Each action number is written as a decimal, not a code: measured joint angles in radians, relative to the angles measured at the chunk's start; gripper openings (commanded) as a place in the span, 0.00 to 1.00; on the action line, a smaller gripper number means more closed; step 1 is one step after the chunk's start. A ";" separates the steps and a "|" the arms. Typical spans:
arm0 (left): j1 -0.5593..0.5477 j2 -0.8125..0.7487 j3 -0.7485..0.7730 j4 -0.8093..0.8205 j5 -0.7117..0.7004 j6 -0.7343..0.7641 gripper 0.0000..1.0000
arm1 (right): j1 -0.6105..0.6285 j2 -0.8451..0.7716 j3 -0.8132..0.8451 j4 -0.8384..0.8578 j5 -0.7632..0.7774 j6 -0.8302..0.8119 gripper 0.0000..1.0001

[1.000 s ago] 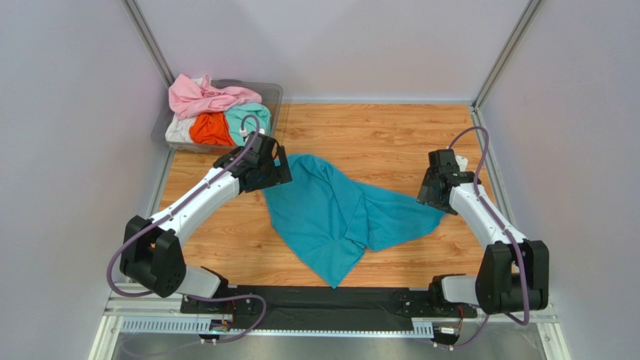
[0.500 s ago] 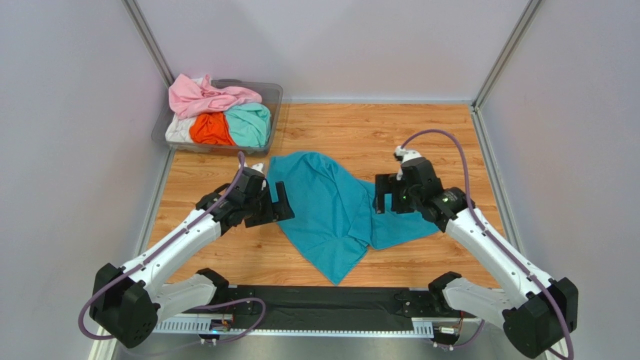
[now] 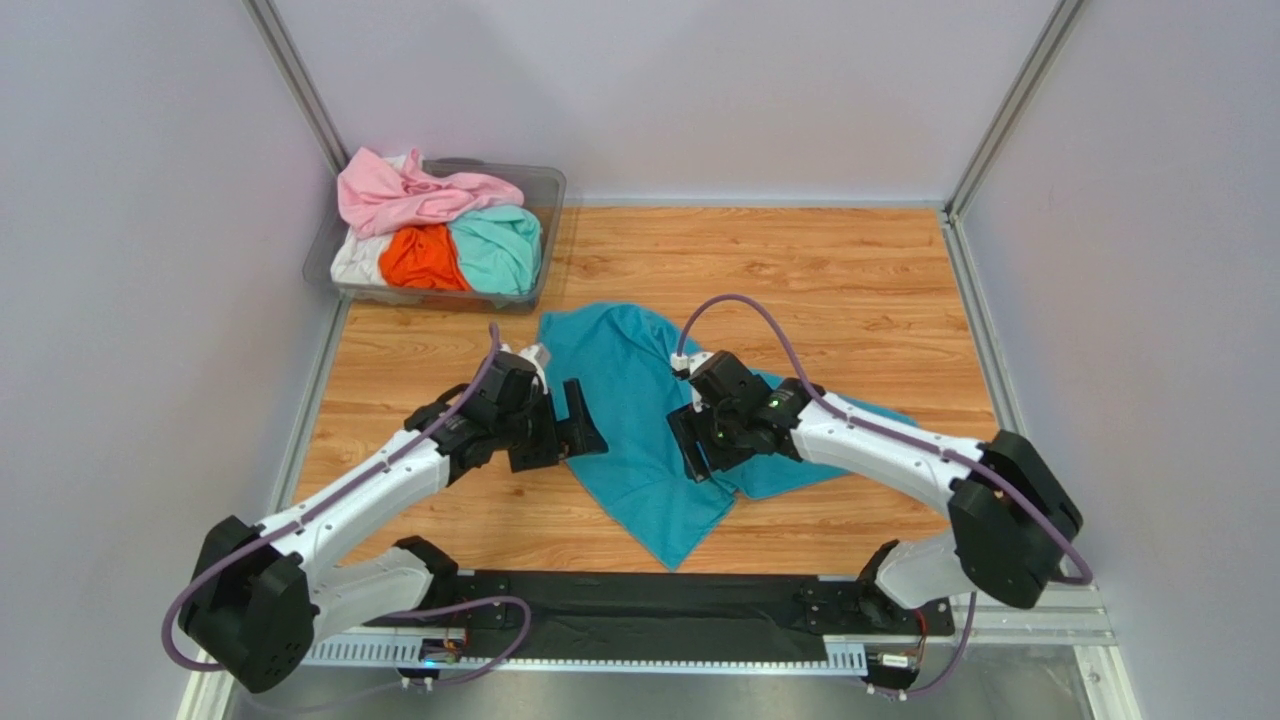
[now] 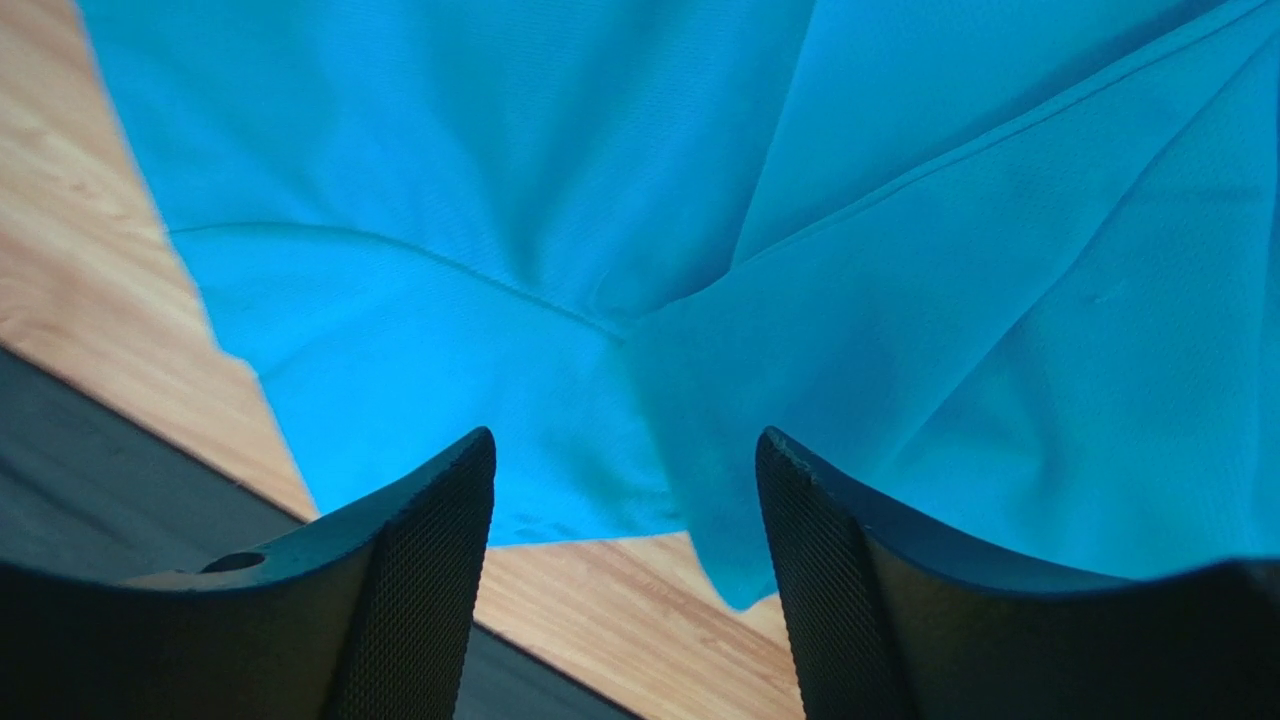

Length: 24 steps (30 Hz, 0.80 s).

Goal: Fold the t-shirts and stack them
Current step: Flatten the tshirt out

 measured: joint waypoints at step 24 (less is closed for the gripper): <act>-0.020 0.041 -0.035 0.039 0.027 -0.036 1.00 | -0.001 0.148 0.072 -0.019 0.199 -0.012 0.00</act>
